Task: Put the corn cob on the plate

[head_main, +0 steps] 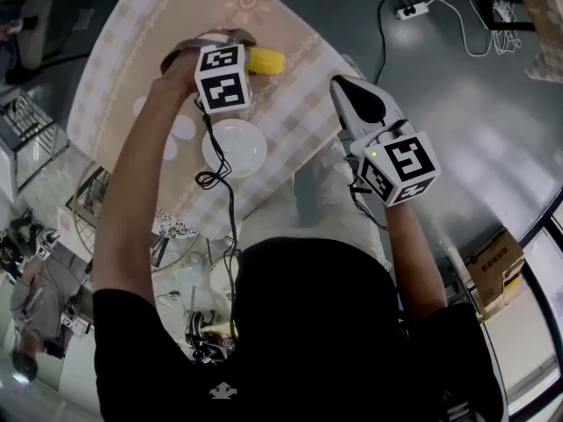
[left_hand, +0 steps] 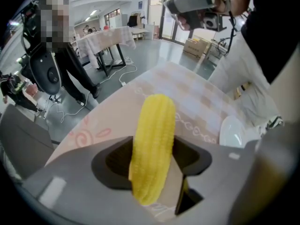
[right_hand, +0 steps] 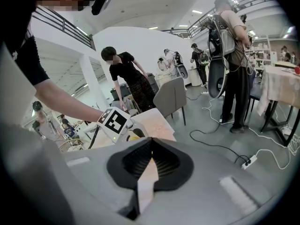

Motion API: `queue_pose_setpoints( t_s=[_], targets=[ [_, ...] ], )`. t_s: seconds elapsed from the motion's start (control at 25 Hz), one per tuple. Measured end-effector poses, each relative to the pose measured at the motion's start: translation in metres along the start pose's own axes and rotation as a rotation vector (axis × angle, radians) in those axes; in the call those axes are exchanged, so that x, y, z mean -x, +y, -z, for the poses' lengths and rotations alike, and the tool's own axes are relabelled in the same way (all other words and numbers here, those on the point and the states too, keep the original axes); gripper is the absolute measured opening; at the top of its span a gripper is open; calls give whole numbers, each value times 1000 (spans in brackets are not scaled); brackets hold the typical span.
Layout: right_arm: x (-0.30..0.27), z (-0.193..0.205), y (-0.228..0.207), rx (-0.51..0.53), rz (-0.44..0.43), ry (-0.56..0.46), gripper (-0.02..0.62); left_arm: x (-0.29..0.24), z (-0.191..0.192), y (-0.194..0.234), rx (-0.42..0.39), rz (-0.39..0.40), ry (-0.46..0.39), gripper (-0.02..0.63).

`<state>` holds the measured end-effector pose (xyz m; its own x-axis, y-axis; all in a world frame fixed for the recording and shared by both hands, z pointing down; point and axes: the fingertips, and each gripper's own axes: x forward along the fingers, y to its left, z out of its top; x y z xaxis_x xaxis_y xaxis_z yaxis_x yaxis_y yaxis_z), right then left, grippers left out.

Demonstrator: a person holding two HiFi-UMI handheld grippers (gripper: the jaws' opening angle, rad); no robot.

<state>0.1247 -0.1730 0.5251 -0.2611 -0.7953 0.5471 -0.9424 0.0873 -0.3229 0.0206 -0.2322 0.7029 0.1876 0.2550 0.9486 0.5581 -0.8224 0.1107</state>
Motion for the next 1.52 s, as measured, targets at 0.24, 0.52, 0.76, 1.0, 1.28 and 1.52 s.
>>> queue_pose_setpoints(
  t_s=[0.24, 0.52, 0.76, 1.0, 1.28, 1.52],
  targets=[
    [-1, -1, 4, 8, -17, 0, 3, 8, 2, -9, 25, 3, -1, 275],
    [-4, -5, 17, 42, -64, 2, 3, 21, 9, -33, 73, -12, -2, 273],
    [-7, -5, 34, 77, -116, 10, 3, 35, 17, -55, 123, -30, -1, 273],
    [-8, -2, 53, 106, -170, 20, 3, 44, 24, -88, 165, -40, 11, 273],
    [-12, 2, 78, 157, -243, 41, 3, 39, 29, -132, 238, -36, 20, 273],
    [-13, 1, 81, 185, -296, 58, 3, 31, 20, -149, 281, -24, 21, 272]
  ],
)
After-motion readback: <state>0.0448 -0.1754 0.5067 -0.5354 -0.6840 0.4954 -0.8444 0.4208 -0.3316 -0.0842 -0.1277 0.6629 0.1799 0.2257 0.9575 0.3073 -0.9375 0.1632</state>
